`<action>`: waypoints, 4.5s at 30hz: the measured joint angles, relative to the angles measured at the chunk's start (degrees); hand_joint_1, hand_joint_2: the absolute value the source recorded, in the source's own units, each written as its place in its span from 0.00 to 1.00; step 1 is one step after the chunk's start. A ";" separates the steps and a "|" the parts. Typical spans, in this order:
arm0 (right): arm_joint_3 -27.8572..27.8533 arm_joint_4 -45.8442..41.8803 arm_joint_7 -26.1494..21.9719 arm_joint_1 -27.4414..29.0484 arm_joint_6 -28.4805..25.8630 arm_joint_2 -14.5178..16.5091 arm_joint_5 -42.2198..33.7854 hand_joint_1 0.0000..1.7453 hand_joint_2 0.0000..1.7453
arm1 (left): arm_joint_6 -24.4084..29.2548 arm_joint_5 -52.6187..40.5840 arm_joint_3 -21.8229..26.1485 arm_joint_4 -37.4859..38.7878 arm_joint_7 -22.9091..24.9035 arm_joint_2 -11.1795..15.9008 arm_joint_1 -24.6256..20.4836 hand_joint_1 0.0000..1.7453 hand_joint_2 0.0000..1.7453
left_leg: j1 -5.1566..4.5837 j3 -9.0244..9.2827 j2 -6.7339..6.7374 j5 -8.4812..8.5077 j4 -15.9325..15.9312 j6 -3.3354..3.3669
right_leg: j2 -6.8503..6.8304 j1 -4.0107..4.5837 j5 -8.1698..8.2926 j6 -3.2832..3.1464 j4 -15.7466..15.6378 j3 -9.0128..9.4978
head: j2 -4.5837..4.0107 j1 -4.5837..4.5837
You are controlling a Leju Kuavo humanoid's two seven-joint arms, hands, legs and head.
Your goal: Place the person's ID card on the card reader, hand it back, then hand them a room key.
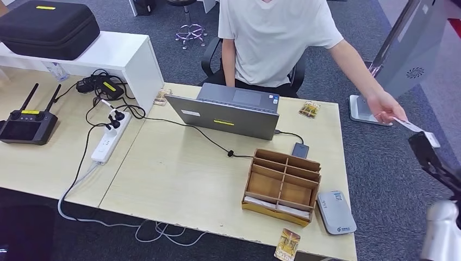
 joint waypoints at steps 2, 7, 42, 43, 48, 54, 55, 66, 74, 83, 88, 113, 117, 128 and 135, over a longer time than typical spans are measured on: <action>3.82 -0.28 0.01 -1.14 0.52 0.14 -1.63 0.00 1.00 | -0.84 0.22 0.25 0.22 -0.13 -0.12 -0.05 0.00 1.00 | 0.00 0.00 0.00 0.02 0.00 0.01 | 0.00 0.00 0.00 0.00 0.00 -0.01 | 0.00 0.00; 12.69 -0.80 0.08 -3.79 1.74 0.32 -6.19 0.00 1.00 | -2.95 0.92 1.19 0.72 -0.73 -0.35 -0.14 0.00 1.00 | 0.00 -0.02 0.02 0.03 0.00 0.03 | 0.02 0.00 0.01 0.00 0.00 -0.03 | 0.00 -0.01; 30.55 0.19 -0.70 -8.61 3.88 1.04 -18.93 1.00 1.00 | -9.28 3.24 2.96 2.17 -4.17 -1.26 -0.41 0.00 1.00 | -0.01 -0.05 0.03 0.03 0.02 0.03 | 0.04 -0.01 0.02 -0.01 0.00 -0.09 | 0.01 -0.01; 30.60 0.26 -0.82 -8.65 3.89 1.04 -19.08 1.00 1.00 | -9.30 3.26 2.97 2.17 -4.19 -1.26 -0.41 0.00 1.00 | -0.01 -0.05 0.03 0.03 0.02 0.03 | 0.04 -0.01 0.02 -0.01 0.00 -0.09 | 0.00 -0.01; 30.87 0.52 -0.97 -8.80 3.90 1.04 -19.22 1.00 1.00 | -9.37 3.33 3.12 2.20 -4.27 -1.26 -0.42 0.00 1.00 | -0.01 -0.05 0.03 0.03 0.02 0.03 | 0.04 -0.01 0.02 -0.01 0.00 -0.09 | 0.00 0.00; 31.00 0.94 -0.97 -9.24 3.90 1.04 -19.36 1.00 1.00 | -9.41 3.46 3.34 2.62 -4.35 -1.26 -0.43 0.00 1.00 | -0.01 -0.05 0.03 0.03 0.02 0.03 | 0.04 -0.01 0.03 -0.02 0.00 -0.09 | 0.00 0.00; 31.02 0.99 -0.98 -9.34 3.89 1.04 -19.39 1.00 1.00 | -9.43 3.51 3.35 2.63 -4.38 -1.26 -0.44 0.00 1.00 | -0.01 -0.05 0.03 0.03 0.02 0.03 | 0.04 -0.01 0.03 -0.02 0.00 -0.09 | 0.00 -0.01; 31.44 1.30 -1.13 -9.56 3.69 1.04 -19.63 1.00 1.00 | -9.49 3.89 3.40 2.64 -5.29 -1.26 -0.45 0.00 1.00 | -0.01 -0.05 0.03 0.03 0.02 0.03 | 0.04 -0.01 0.03 -0.02 0.00 -0.10 | 0.00 -0.01; 31.47 -0.25 -2.33 -6.29 1.45 0.99 -20.52 1.00 1.00 | -7.43 4.31 3.46 2.63 -5.78 -1.25 -0.51 0.00 1.00 | -0.01 -0.04 0.03 0.03 0.03 0.03 | 0.04 -0.01 0.03 -0.02 -0.01 -0.13 | 0.00 0.00; 31.22 -5.59 -3.91 0.52 -0.65 0.49 -21.06 1.00 1.00 | -7.00 4.91 4.19 2.63 -5.34 -1.26 -0.51 0.00 1.00 | -0.01 -0.09 0.14 0.02 0.02 0.03 | 0.12 -0.01 0.04 -0.04 -0.01 -0.23 | 0.00 -0.01; 29.74 -10.27 -6.10 4.84 -0.76 0.46 -24.01 1.00 1.00 | -7.09 6.00 4.51 2.63 -5.34 -1.48 -0.49 0.00 1.00 | 0.00 -0.10 0.07 0.03 0.02 0.03 | 0.06 -0.01 0.05 -0.05 -0.01 -0.22 | 0.00 0.01; 22.71 -24.34 -9.62 21.87 1.77 0.94 -30.98 1.00 1.00 | -6.24 7.65 6.24 2.63 -2.94 -2.05 -0.56 0.00 1.00 | -0.01 -0.22 0.15 0.02 0.01 0.03 | 0.09 -0.01 0.10 -0.11 -0.02 -0.34 | 0.00 -0.01; 22.64 -23.40 -10.08 23.06 1.73 1.95 -30.34 1.00 1.00 | -6.24 7.61 6.32 2.63 -2.84 -2.06 -0.66 0.00 1.00 | 0.00 -0.22 0.15 0.02 -0.01 0.03 | 0.09 0.00 0.09 -0.12 -0.02 -0.34 | 0.00 0.00; 24.34 -14.50 -10.26 23.37 1.58 6.06 -28.16 1.00 1.00 | -6.20 7.00 6.33 2.63 -1.90 -2.07 -0.81 0.00 1.00 | 0.02 -0.22 0.15 0.07 -0.02 -0.02 | 0.09 0.01 0.10 -0.12 -0.01 -0.33 | 0.00 -0.01; 25.90 -8.32 -10.11 22.43 1.06 7.36 -27.15 1.00 1.00 | -6.20 6.58 6.33 2.63 -1.86 -2.05 -0.88 0.00 1.00 | 0.02 -0.23 0.15 0.07 -0.02 -0.02 | 0.09 0.01 0.10 -0.12 -0.02 -0.33 | 0.01 0.00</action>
